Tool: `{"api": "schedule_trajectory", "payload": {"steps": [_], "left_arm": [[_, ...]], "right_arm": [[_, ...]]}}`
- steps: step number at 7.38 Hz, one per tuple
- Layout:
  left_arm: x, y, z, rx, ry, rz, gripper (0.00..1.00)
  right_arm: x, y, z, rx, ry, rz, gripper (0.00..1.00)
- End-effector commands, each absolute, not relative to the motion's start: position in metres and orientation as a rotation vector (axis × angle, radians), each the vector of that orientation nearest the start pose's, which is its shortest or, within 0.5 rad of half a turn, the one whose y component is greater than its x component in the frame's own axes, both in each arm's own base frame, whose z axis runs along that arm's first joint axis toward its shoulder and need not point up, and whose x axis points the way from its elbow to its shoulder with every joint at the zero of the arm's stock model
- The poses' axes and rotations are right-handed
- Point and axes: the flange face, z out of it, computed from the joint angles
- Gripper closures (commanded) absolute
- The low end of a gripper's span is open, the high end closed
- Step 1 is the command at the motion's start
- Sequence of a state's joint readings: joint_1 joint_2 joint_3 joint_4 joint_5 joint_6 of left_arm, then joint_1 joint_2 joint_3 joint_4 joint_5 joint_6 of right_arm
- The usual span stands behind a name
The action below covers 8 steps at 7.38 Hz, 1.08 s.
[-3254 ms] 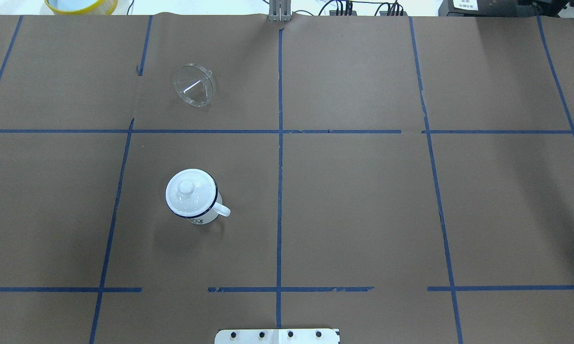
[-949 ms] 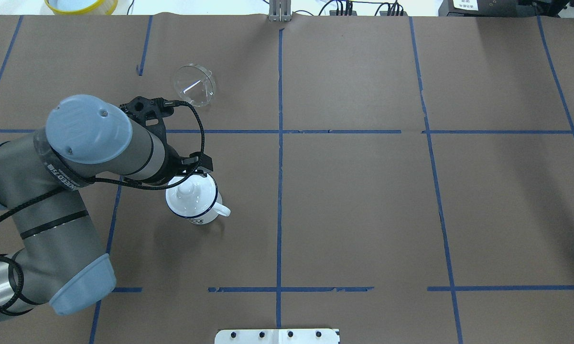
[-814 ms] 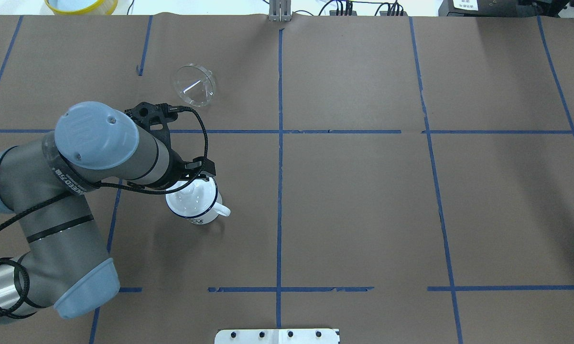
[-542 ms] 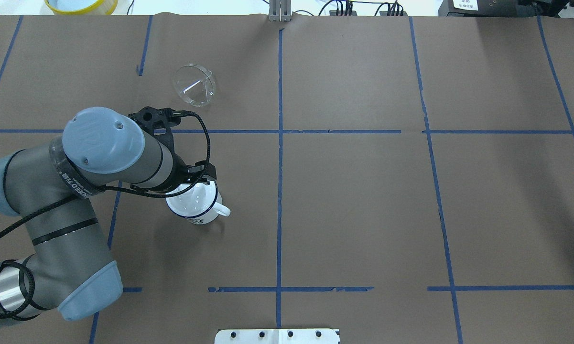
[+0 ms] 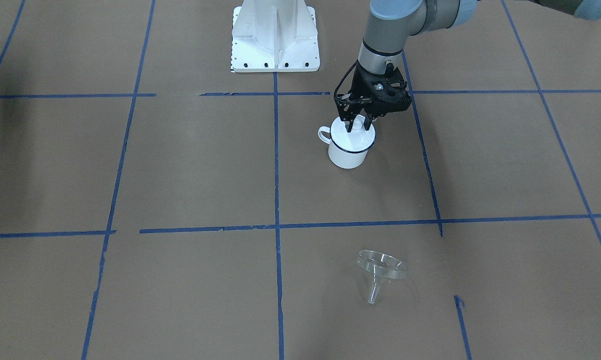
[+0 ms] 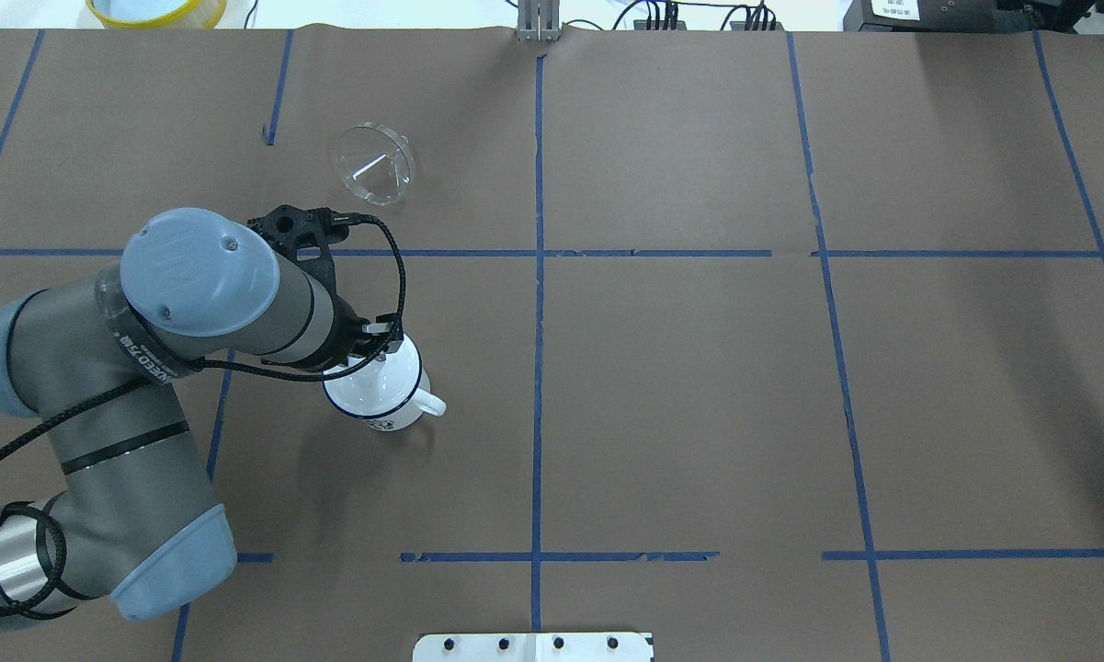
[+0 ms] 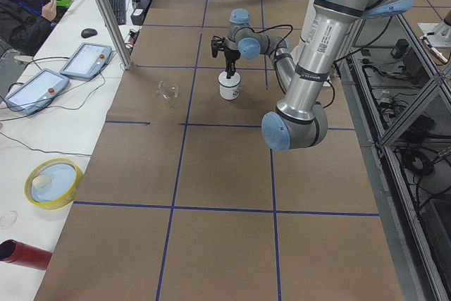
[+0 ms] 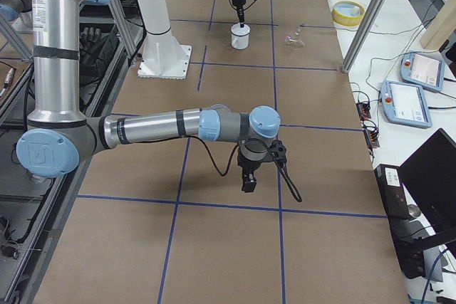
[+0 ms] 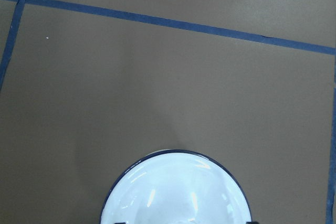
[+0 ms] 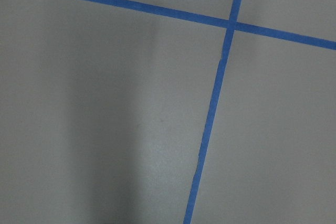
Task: Place funnel on cup
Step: 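Grasp the white lid's knob with the left gripper and lift it, then carry the lid beside the mug and lower it onto the table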
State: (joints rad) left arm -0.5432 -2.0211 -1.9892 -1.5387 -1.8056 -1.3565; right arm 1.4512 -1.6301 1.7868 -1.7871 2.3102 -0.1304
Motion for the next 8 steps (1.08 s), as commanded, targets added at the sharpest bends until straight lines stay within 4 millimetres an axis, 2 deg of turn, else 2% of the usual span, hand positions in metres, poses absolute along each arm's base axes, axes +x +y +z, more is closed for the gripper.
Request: {"api": "schedule_trajectory", "payload": {"steps": [1,2,3,4,5,6,8], "left_arm": [[0.435,-0.391,0.231,0.097,0.844,-0.212,1.0],[0.43,-0.39,0.223,0.098,0.836,-0.207,1.0],[0.411,-0.387,0.213,0.111,0.841,-0.209,1.0],[0.388,-0.392,0.204,0.155,0.839,-0.171,1.0],[0.357,-0.394,0.206,0.215,0.838,-0.108,1.0],[0.339,-0.384,0.238,0.218,0.805,-0.065,1.0],[0.326,-0.371,0.31,0.247,0.848,-0.061,1.0]], "right_arm": [[0.011,-0.462,0.604,-0.052,-0.741,-0.217,0.0],[0.011,-0.462,0.605,-0.053,-0.741,-0.216,0.0],[0.011,-0.462,0.605,-0.053,-0.741,-0.216,0.0],[0.011,-0.462,0.605,-0.053,-0.741,-0.216,0.0],[0.011,-0.462,0.604,-0.052,-0.741,-0.217,0.0],[0.011,-0.462,0.604,-0.052,-0.741,-0.217,0.0],[0.011,-0.462,0.605,-0.053,-0.741,-0.216,0.0]]}}
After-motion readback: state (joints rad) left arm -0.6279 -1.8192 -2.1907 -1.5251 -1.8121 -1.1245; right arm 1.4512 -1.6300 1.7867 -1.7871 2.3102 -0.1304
